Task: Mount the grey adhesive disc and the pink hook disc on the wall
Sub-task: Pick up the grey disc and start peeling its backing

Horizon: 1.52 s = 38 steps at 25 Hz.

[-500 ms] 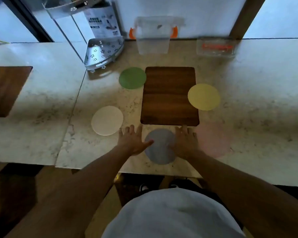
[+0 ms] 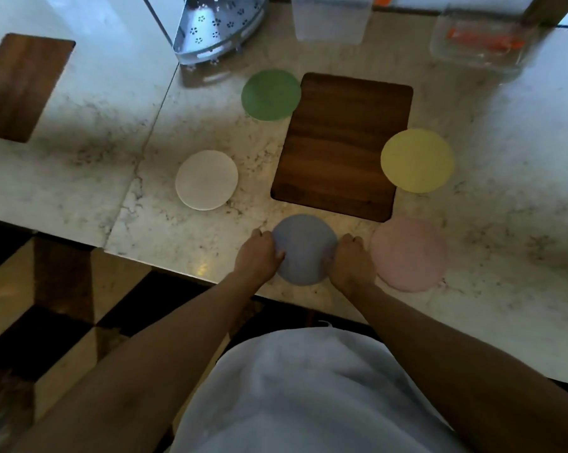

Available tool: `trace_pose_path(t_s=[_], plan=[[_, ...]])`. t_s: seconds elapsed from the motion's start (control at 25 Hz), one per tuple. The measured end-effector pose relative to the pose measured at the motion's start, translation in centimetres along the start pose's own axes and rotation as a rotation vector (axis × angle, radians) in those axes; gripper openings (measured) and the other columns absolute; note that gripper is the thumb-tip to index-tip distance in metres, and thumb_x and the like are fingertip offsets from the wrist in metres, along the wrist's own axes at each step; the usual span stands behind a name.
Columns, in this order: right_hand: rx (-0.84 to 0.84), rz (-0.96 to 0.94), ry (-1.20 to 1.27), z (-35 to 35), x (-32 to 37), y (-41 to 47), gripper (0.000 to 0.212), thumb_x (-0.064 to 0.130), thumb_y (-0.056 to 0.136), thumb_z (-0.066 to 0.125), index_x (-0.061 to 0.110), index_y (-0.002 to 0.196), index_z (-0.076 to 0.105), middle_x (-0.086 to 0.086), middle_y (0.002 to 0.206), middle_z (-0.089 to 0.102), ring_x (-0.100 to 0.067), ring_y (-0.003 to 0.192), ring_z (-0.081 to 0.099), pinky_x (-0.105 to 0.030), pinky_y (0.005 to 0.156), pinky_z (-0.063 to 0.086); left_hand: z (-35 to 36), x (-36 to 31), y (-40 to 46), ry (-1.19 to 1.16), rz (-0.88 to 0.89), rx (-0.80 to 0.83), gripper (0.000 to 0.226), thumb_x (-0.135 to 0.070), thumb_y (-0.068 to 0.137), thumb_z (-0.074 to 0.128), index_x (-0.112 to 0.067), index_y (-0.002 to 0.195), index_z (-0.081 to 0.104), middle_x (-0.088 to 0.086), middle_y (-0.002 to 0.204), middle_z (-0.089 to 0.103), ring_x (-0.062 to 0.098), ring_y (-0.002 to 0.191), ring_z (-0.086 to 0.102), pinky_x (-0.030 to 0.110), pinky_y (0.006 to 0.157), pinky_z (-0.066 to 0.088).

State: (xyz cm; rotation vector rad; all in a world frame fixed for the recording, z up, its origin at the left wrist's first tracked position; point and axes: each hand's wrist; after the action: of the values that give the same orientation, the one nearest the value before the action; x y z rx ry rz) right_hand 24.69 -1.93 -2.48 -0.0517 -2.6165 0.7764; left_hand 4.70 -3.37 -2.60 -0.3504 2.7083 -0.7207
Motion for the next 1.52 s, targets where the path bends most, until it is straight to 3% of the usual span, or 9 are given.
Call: trace_pose_path(t_s=[0.24, 0.44, 0.56, 0.8, 1.0, 1.12, 1.32, 1.44, 1.52], plan=[[-0.164, 0.153, 0.313, 1.3, 1.2, -0.1, 0.032, 0.018, 0.086, 0.064, 0.004, 0.111, 0.050, -0.019, 0.116, 0.055, -0.035, 0.099, 0.056, -0.044, 0.081, 0.050, 0.4, 0.6, 0.2, -0.420, -0.157, -0.089, 0.031, -0.030, 0.084, 0.070, -0.011, 0.102, 0.053, 0.012, 0.107, 0.057, 0.028, 0.091, 0.057, 0.034, 0.072, 0.043], [-0.252, 0.266, 0.465, 1.8, 1.2, 0.3, 0.025, 0.017, 0.091, 0.062, 0.006, 0.113, 0.062, -0.013, 0.111, 0.069, -0.028, 0.096, 0.064, -0.040, 0.083, 0.051, 0.2, 1.1, 0.5, -0.526, -0.200, -0.112, 0.018, -0.029, 0.087, 0.068, -0.015, 0.086, 0.056, 0.005, 0.087, 0.065, 0.023, 0.083, 0.061, 0.034, 0.072, 0.048], [-0.315, 0.246, 0.534, 1.5, 1.0, 0.3, 0.021, 0.017, 0.091, 0.063, 0.007, 0.109, 0.069, -0.010, 0.106, 0.073, -0.017, 0.087, 0.061, -0.029, 0.079, 0.047, -0.7, 1.3, 0.9, -0.583, -0.188, -0.095, 0.013, -0.024, 0.087, 0.067, -0.014, 0.080, 0.063, 0.001, 0.075, 0.065, 0.022, 0.078, 0.065, 0.035, 0.070, 0.051], [-0.457, 0.303, 0.646, -0.1, 0.2, 0.1, 0.021, 0.019, 0.091, 0.065, 0.007, 0.107, 0.073, -0.009, 0.103, 0.074, -0.016, 0.089, 0.064, -0.025, 0.080, 0.045, -2.2, 0.0, 3.0, -0.671, -0.005, -0.023, 0.013, -0.021, 0.088, 0.069, -0.010, 0.081, 0.070, 0.007, 0.075, 0.071, 0.023, 0.070, 0.069, 0.048, 0.073, 0.060], [-0.553, 0.380, 0.657, -2.1, -4.0, -0.7, 0.020, 0.023, 0.090, 0.068, 0.008, 0.101, 0.075, -0.008, 0.096, 0.075, -0.017, 0.083, 0.064, -0.024, 0.076, 0.044, -2.8, -4.4, 4.2, -0.702, 0.087, 0.054, 0.011, -0.016, 0.089, 0.068, -0.008, 0.092, 0.076, 0.006, 0.084, 0.075, 0.019, 0.074, 0.071, 0.045, 0.074, 0.062], [-0.600, 0.417, 0.677, -3.7, -6.8, -1.0, 0.017, 0.024, 0.089, 0.067, 0.009, 0.092, 0.074, -0.005, 0.087, 0.073, -0.016, 0.076, 0.062, -0.023, 0.066, 0.041, -2.2, -8.4, 4.5, -0.725, 0.108, 0.123, 0.014, -0.015, 0.090, 0.068, -0.009, 0.101, 0.075, 0.004, 0.090, 0.076, 0.016, 0.077, 0.072, 0.040, 0.074, 0.062], [-0.647, 0.473, 0.755, -6.1, -11.8, -2.0, 0.012, 0.023, 0.090, 0.067, 0.013, 0.093, 0.073, -0.002, 0.088, 0.071, -0.017, 0.080, 0.063, -0.030, 0.075, 0.051, -0.4, -14.1, 4.2, -0.718, 0.071, 0.161, 0.007, -0.015, 0.089, 0.070, -0.013, 0.087, 0.076, 0.002, 0.076, 0.074, 0.016, 0.064, 0.072, 0.030, 0.058, 0.060], [-0.613, 0.500, 0.747, -6.5, -14.5, -2.3, 0.014, 0.021, 0.090, 0.066, 0.012, 0.097, 0.074, 0.000, 0.090, 0.071, -0.014, 0.083, 0.064, -0.028, 0.077, 0.051, 1.3, -15.8, 3.6, -0.657, 0.078, 0.200, 0.020, -0.013, 0.088, 0.070, -0.024, 0.072, 0.075, 0.002, 0.071, 0.075, 0.018, 0.063, 0.072, 0.035, 0.060, 0.061], [-0.592, 0.499, 0.740, -6.5, -15.5, -2.3, 0.012, 0.021, 0.090, 0.066, 0.014, 0.097, 0.073, 0.002, 0.088, 0.070, -0.013, 0.082, 0.064, -0.026, 0.075, 0.049, 2.1, -16.6, 3.4, -0.621, 0.058, 0.192, 0.018, -0.012, 0.088, 0.070, -0.023, 0.074, 0.074, 0.004, 0.073, 0.075, 0.020, 0.064, 0.072, 0.042, 0.066, 0.063]])
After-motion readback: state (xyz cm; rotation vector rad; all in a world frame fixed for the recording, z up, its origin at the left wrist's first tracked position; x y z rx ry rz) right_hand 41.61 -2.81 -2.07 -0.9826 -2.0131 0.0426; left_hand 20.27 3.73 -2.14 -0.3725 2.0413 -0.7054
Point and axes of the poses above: each hand's wrist, its own y-axis towards the middle knuckle, its own z-axis out of the palm, x = y × z
